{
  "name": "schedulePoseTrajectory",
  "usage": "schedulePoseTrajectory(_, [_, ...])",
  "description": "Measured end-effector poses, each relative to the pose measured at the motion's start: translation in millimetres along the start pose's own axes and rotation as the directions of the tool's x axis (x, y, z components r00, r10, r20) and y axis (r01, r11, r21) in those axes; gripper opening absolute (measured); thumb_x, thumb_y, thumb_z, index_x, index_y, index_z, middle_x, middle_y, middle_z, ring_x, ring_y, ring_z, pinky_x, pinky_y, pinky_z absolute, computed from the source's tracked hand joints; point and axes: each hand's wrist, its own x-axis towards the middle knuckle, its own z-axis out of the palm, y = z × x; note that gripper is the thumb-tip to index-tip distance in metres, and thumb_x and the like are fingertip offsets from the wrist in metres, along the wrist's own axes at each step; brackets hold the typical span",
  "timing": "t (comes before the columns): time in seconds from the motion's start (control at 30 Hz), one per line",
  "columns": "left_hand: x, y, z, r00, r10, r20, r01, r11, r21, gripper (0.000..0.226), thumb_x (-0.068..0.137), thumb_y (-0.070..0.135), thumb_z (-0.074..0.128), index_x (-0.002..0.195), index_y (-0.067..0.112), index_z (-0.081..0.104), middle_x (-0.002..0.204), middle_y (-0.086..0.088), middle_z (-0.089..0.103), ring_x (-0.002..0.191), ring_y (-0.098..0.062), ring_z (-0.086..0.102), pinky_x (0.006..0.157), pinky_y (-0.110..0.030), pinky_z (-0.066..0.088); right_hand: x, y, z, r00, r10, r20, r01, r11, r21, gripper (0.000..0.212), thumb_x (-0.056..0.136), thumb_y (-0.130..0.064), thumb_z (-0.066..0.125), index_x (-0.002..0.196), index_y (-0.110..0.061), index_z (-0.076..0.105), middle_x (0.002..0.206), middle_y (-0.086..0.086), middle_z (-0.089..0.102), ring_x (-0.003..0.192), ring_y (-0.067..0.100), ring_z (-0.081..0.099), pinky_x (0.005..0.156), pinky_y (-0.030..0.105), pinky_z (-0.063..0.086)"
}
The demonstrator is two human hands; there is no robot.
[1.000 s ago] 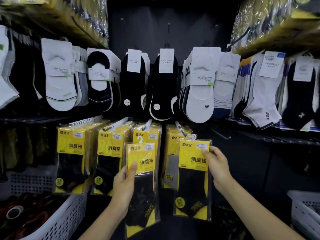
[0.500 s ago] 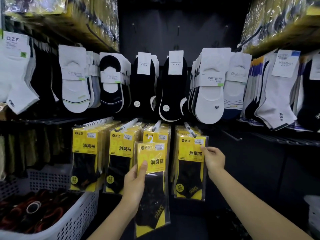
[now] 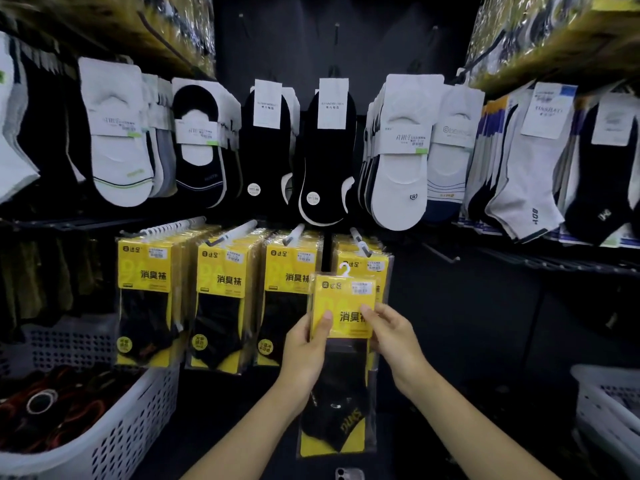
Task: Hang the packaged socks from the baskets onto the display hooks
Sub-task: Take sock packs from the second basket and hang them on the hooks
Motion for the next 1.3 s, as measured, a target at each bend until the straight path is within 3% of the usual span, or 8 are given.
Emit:
schedulePoseTrajectory(0.13, [2.7,-1.4,13.2,0.999,-0.029,0.035,0.031,0.999,-0.041,0.030,0.095,0.032,0.051,0.122,0.020,0.057,0.112,0.005,0.068,0.102,-0.005,0.064,0.089,-0.021,0.051,4.3,0.7,-11.8,0.979,-0.043,-0.201,0.052,0.998,0.042,0.015,0.094,-0.019,0.058,0.094,-0.007,0.067,0.090,0.006,0.075,0.083,0.019,0.071,0.071,0.028,0.057])
schedulePoseTrajectory(0.3, [5.9,-4.9,20.3,0.997,-0.034,0.066,0.036,0.999,-0.039,0.038,0.096,0.033,0.049,0.132,0.023,0.048,0.129,0.001,0.059,0.119,-0.011,0.055,0.107,-0.036,0.042,21.7,-6.5,-22.0,0.950,-0.091,-0.298,0.105,0.994,0.030,0.010,0.095,-0.020,0.056,0.094,-0.014,0.064,0.086,-0.002,0.073,0.073,0.005,0.070,0.059,0.017,0.051])
schedulePoseTrajectory(0.6, [35.5,-26.1,20.7,0.996,-0.053,0.078,0.051,0.998,0.026,0.051,0.097,0.042,0.041,0.146,0.031,0.031,0.145,0.014,0.038,0.121,0.006,0.035,0.086,-0.003,0.031,69.4,5.1,-10.4,0.951,-0.090,-0.294,0.084,0.996,-0.033,0.011,0.094,-0.023,0.058,0.086,-0.017,0.062,0.086,0.002,0.071,0.079,0.012,0.069,0.071,0.027,0.055])
schedulePoseTrajectory(0.7, [56.4,-34.8,27.7,0.994,-0.072,0.084,0.069,0.997,0.043,0.056,0.097,0.046,0.040,0.148,0.031,0.024,0.152,0.010,0.030,0.134,-0.002,0.030,0.103,-0.017,0.028,90.7,15.4,-10.6,0.938,-0.066,-0.341,0.052,0.997,-0.048,0.017,0.090,-0.031,0.063,0.083,-0.015,0.065,0.084,0.001,0.071,0.079,0.012,0.068,0.068,0.024,0.053])
schedulePoseTrajectory(0.87, [98.4,-50.3,39.8,0.996,-0.068,0.063,0.059,0.989,0.136,0.059,0.097,0.048,0.038,0.150,0.030,0.018,0.157,0.006,0.024,0.143,-0.012,0.022,0.118,-0.041,0.021,130.8,28.9,-10.7,0.909,0.022,-0.416,-0.053,0.997,-0.063,0.032,0.083,-0.044,0.068,0.083,-0.012,0.066,0.097,0.010,0.071,0.096,0.024,0.066,0.093,0.043,0.052])
schedulePoseTrajectory(1.0, [121.5,-62.5,45.5,0.998,-0.032,0.054,0.021,0.979,0.205,0.060,0.098,0.047,0.037,0.151,0.030,0.014,0.157,0.007,0.021,0.144,-0.013,0.021,0.118,-0.041,0.022,149.9,36.1,-11.7,0.899,0.002,-0.438,-0.044,0.995,-0.086,0.037,0.082,-0.048,0.068,0.085,-0.010,0.067,0.096,0.010,0.070,0.097,0.023,0.065,0.095,0.044,0.051])
schedulePoseTrajectory(1.17, [118.0,-76.6,41.0,0.999,-0.005,0.052,-0.005,0.984,0.178,0.061,0.096,0.047,0.040,0.150,0.033,0.016,0.154,0.005,0.029,0.141,-0.013,0.028,0.116,-0.040,0.026,142.6,44.1,-19.0,0.917,-0.037,-0.397,-0.007,0.994,-0.109,0.035,0.083,-0.047,0.067,0.091,-0.013,0.067,0.097,0.003,0.070,0.094,0.014,0.064,0.085,0.028,0.050])
schedulePoseTrajectory(1.3, [89.8,-90.2,29.2,0.994,-0.073,0.076,0.058,0.982,0.181,0.062,0.095,0.047,0.043,0.150,0.030,0.018,0.153,0.003,0.032,0.139,-0.011,0.031,0.111,-0.028,0.028,107.8,62.0,-28.0,0.933,-0.030,-0.359,-0.016,0.992,-0.123,0.024,0.085,-0.037,0.068,0.100,-0.019,0.061,0.103,0.001,0.068,0.095,0.011,0.064,0.085,0.025,0.050])
